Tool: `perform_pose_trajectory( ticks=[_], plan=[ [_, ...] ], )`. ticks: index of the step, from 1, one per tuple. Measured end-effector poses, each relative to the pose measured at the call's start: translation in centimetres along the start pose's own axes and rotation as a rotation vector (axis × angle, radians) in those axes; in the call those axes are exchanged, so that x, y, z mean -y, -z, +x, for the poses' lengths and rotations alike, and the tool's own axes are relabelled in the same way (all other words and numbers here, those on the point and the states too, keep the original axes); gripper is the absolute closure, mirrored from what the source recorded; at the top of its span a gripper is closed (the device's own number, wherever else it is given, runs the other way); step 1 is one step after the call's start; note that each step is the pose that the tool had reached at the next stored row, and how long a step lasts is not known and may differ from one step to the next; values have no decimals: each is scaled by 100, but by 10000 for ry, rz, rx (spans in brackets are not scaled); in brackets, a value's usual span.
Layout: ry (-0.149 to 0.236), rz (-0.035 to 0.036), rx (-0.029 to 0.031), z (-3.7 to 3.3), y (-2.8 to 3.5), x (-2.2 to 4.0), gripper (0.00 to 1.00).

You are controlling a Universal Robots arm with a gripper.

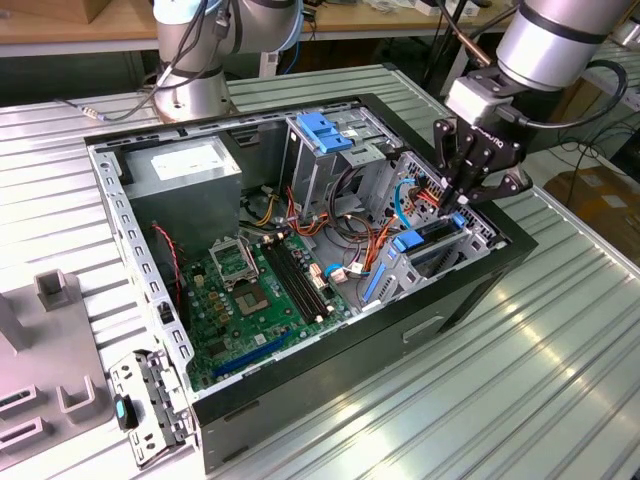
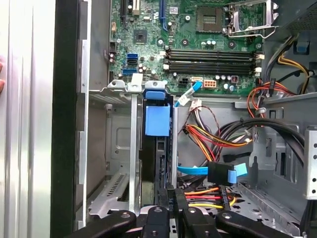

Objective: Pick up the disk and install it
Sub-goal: 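Insert the disk into the insertion slot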

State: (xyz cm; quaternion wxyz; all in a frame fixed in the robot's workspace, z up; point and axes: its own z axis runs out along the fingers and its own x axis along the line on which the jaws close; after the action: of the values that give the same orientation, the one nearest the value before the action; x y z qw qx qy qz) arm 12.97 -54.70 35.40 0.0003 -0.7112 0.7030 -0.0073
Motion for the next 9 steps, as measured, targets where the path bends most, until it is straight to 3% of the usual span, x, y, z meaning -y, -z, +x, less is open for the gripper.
perform_pose_trajectory(
  ticks=[1, 5, 6, 9],
  plan=[
    [-77, -1, 1, 0, -5, -3, 83],
    [-83, 151, 39, 1, -27, -49, 83],
    [-83, 163, 52, 3, -31, -56, 83],
    [-79, 174, 187, 30, -39, -87, 83]
  ],
)
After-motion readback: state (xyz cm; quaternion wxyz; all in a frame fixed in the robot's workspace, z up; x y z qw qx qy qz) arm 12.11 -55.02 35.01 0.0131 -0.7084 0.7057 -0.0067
